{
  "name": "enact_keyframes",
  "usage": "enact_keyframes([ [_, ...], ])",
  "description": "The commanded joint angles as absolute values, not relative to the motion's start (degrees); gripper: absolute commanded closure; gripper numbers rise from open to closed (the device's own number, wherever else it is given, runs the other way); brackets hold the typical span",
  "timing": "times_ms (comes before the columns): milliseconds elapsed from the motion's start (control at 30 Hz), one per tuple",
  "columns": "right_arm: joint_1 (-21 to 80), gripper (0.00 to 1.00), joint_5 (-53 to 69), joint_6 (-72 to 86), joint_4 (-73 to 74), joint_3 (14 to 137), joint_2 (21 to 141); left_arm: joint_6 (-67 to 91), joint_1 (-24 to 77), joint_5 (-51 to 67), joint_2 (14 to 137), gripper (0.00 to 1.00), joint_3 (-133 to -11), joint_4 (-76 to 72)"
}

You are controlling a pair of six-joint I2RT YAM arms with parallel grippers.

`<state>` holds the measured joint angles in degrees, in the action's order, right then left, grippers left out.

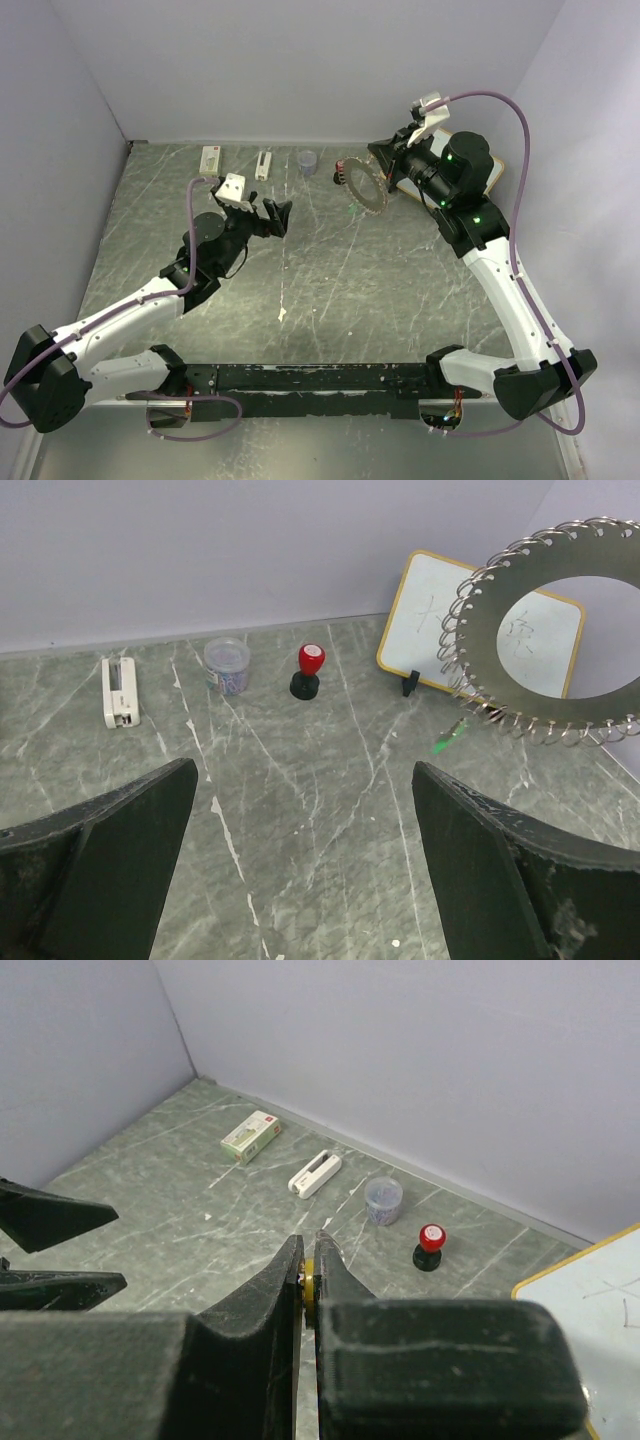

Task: Put the keys on the keyring

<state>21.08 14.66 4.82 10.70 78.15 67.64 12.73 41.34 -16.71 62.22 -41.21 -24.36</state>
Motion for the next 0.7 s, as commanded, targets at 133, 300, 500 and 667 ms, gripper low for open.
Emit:
enact_keyframes([
  [133, 21.25, 1.00, 13.63, 3.99, 9.14, 80.60, 66.51, 15.10, 41.40, -17.86, 62.40, 0.00, -41.93, -24.00],
  [300, 21.27, 1.00, 13.30, 3.91, 9.25, 80.60, 66.44, 15.05, 41.39, -18.28, 62.43, 0.00, -42.09, -23.79],
  [500, 21.23, 1.00, 13.54, 3.93, 9.37, 80.72, 67.24, 14.51, 41.41, -18.80, 62.78, 0.00, -42.60, -23.49],
  [667, 21.27, 1.00, 13.45, 3.91, 9.77, 80.70, 68.68, 13.66, 41.40, -18.84, 62.91, 0.00, -43.95, -22.90],
])
